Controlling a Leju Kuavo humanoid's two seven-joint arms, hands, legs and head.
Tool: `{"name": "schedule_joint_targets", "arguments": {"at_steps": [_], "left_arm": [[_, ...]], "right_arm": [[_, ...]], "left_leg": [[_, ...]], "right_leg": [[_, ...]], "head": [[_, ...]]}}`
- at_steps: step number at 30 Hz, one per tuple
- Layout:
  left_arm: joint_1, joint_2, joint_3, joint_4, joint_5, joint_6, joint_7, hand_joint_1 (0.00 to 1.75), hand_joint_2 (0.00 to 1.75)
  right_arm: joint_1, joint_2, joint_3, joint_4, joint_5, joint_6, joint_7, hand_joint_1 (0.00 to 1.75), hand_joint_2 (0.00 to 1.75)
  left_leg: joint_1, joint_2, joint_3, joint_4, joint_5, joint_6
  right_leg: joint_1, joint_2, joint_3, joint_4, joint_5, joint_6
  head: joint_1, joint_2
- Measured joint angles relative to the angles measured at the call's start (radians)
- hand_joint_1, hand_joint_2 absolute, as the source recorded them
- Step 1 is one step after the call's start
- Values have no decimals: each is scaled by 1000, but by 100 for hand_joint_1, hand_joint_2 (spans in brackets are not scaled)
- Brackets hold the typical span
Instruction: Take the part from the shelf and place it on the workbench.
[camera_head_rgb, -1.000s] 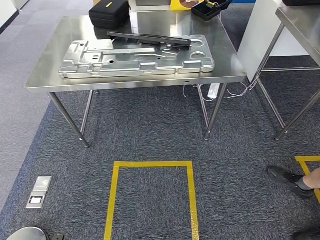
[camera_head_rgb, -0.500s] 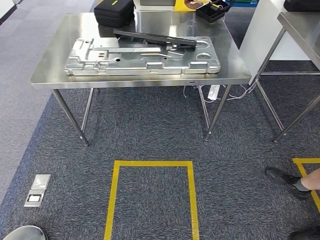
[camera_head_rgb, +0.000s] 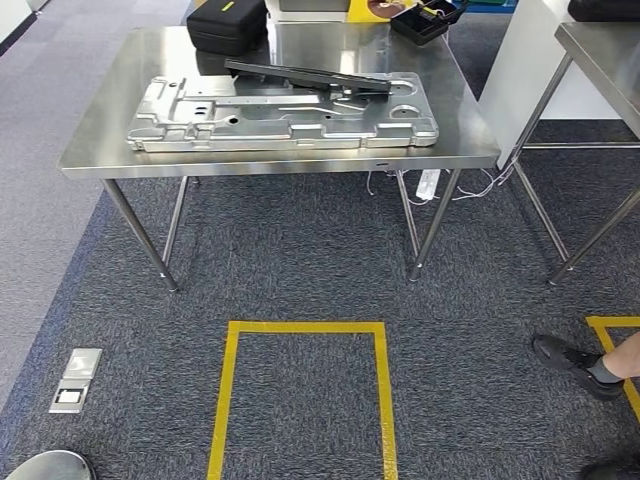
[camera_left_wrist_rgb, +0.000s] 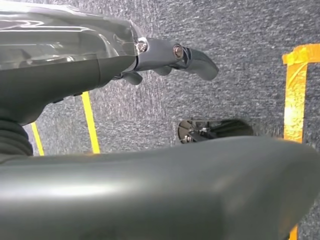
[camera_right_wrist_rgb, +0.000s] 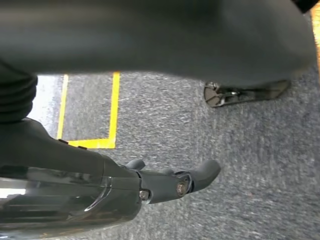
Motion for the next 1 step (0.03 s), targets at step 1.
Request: {"name": "schedule_joint_targets", "arguments": {"at_steps": [1], "left_arm": [[1,1,-9,-2,8,1,2,0,0]], "right_arm": [[2,0,6,-1,-5,-1,1,0,0]], "left_leg": [[0,0,0,0,0,0]], "right_leg": [[0,0,0,0,0,0]], "head": [[0,0]]}}
